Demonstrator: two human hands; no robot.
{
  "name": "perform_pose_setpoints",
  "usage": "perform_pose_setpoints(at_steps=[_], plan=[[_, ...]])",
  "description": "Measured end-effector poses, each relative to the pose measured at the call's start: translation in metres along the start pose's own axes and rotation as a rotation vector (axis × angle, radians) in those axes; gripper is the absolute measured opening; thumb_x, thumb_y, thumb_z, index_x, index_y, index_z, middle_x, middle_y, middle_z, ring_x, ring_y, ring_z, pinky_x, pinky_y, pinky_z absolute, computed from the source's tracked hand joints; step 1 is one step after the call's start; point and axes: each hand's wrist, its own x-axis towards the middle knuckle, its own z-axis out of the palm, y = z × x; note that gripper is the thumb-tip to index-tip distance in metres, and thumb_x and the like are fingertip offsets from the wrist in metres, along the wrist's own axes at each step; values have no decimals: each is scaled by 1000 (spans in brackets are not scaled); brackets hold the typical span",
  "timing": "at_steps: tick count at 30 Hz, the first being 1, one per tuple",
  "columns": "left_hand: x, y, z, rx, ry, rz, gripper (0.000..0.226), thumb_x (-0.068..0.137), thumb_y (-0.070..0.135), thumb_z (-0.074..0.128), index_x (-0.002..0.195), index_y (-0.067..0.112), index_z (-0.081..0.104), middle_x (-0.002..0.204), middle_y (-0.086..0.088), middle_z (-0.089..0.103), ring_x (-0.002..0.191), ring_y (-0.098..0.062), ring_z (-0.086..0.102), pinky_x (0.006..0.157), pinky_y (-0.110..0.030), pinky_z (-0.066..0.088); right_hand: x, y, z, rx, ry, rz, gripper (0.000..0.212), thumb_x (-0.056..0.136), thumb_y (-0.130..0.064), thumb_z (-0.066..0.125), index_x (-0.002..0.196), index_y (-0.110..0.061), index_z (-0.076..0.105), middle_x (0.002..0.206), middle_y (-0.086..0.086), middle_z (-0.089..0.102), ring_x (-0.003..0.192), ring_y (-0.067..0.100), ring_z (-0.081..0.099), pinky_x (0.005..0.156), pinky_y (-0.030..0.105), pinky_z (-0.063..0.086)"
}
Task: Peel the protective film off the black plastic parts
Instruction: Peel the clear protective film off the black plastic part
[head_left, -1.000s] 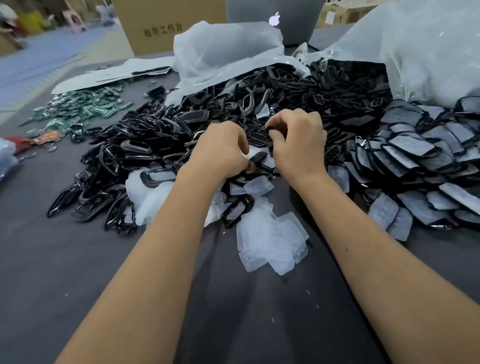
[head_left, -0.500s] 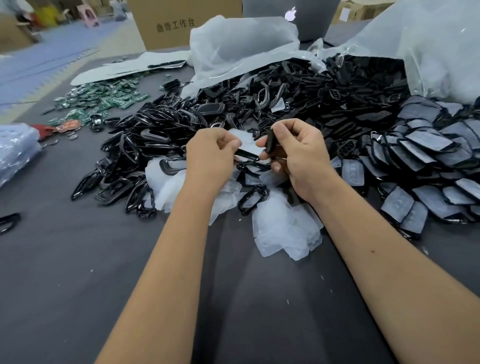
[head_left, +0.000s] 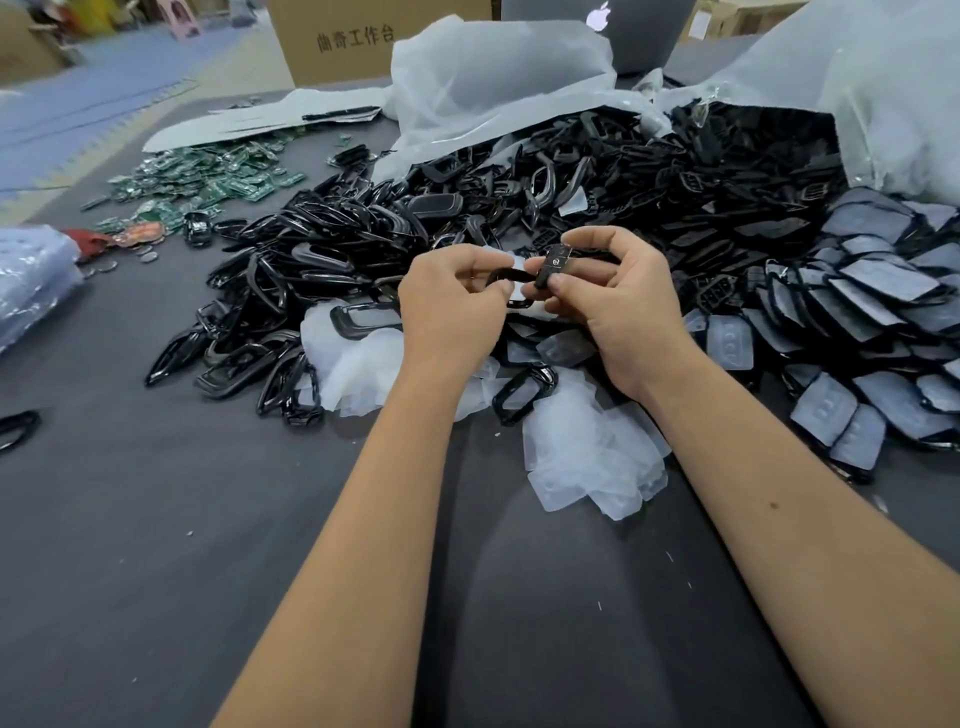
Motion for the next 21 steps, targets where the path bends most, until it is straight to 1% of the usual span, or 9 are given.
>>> perform_pose_setpoints(at_steps=[2,4,7,10,12,14,15,18,21], plan=[[0,-1,-1,-56,22,8,20,86,0,73,94,16,82,83,-1,78,83,-21,75,87,-43,61,-1,-1,1,5,11,-4,29,92,12,65,114,-5,57,96,13,80,87,30,79,70,26,59],[0,-2,-2,-80,66,29,19,87,1,73,94,15,82,82,1,78,82,-18,76,85,-43,62,-2,-1,1,19,24,9,27,90,12,67,111,-3,60,94,15,80,85,33,79,69,27,61],[-1,-3,-2,-27,137,56,18,87,5,76,91,21,82,76,7,74,76,-13,74,79,-41,62,-2,-2,2,4,41,35,19,89,10,71,98,-5,64,89,14,79,81,32,79,64,26,60],[-2,-5,-2,-36,161,21,13,88,5,75,90,17,79,73,2,72,66,-17,74,70,-44,63,-1,-3,1,-45,67,47,19,89,7,70,82,-8,61,77,9,74,73,27,77,52,23,52],[-3,-5,-2,-68,165,-1,10,90,2,72,90,11,76,69,-4,70,54,-16,73,65,-43,64,0,-3,0,-47,55,28,21,86,7,69,78,-10,59,76,10,68,69,24,73,49,22,45],[-2,-3,-1,-130,149,-38,13,91,-1,69,91,10,75,69,-10,70,54,-17,73,67,-41,65,1,-3,-1,-77,28,1,20,84,3,73,81,-13,63,74,6,68,68,21,69,52,22,46],[-2,-3,-1,-169,131,-69,18,91,-4,67,91,12,75,68,-9,71,56,-19,74,70,-41,65,0,-2,-2,-95,19,-10,19,85,2,76,85,-13,65,74,4,70,69,20,68,54,22,47],[-1,-1,1,-263,67,-170,32,87,-10,60,87,19,74,61,4,71,63,-22,77,76,-38,65,0,-1,-2,-127,4,-31,18,85,1,79,87,-15,72,76,1,73,71,18,67,63,23,52],[-3,2,3,-338,17,-204,32,85,-12,60,86,16,76,64,5,74,64,-22,76,73,-34,65,0,0,-2,-130,8,-22,16,86,2,78,90,-13,76,77,2,75,73,15,70,67,24,55]])
